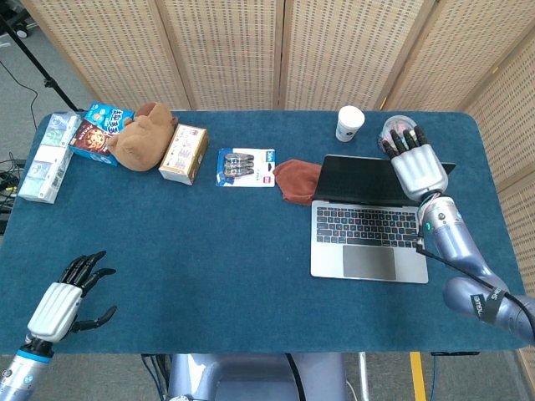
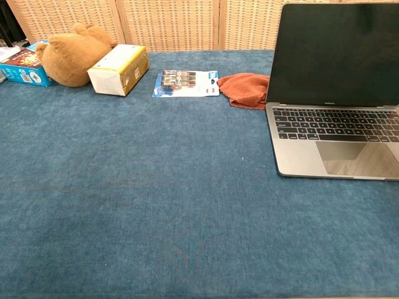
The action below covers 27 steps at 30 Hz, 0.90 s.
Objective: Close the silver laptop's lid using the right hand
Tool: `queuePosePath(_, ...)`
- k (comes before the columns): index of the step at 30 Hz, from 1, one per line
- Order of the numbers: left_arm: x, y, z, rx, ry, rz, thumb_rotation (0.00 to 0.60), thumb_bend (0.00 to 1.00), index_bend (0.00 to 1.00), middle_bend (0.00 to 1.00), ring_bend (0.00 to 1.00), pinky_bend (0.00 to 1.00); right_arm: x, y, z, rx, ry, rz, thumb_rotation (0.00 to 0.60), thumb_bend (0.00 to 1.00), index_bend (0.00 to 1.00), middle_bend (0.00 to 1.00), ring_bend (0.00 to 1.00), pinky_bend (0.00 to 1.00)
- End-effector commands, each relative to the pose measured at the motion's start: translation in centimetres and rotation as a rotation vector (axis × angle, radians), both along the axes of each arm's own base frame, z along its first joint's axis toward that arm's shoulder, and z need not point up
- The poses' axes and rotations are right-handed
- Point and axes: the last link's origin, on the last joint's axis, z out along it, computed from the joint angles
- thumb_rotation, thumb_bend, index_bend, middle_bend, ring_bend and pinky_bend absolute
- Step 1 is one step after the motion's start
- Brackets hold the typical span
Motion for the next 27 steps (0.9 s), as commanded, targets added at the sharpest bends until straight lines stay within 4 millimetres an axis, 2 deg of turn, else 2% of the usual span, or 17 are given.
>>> queuePosePath(1, -0.02, 0.01, -0.01, 0.0, -0.001, 0.001, 0.407, 0.28, 0.27, 0.1, 0.07, 0.09, 0.12, 0.31, 0.05, 0.025, 0.017, -0.014, 0.6, 0.0, 0.0, 0.0, 0.0, 0.0)
queuePosePath(12, 0.09, -0.1, -0.14, -0.009, -0.001, -0.009, 0.405, 0.28, 0.27, 0.1, 0.07, 0.09, 0.6, 0.54, -0.08, 0.04, -0.022, -0.004, 0.6, 0.0, 0.0, 0.0, 0.0, 0.0)
queuePosePath(27, 0.09, -0.13, -0.37, -0.02, 0.004, -0.01, 0.403, 0.28, 0.27, 0.1, 0.07, 0.09, -0.17, 0.83, -0.44, 0.107, -0.117, -0.071, 0.6, 0.0, 0.0, 0.0, 0.0, 0.02)
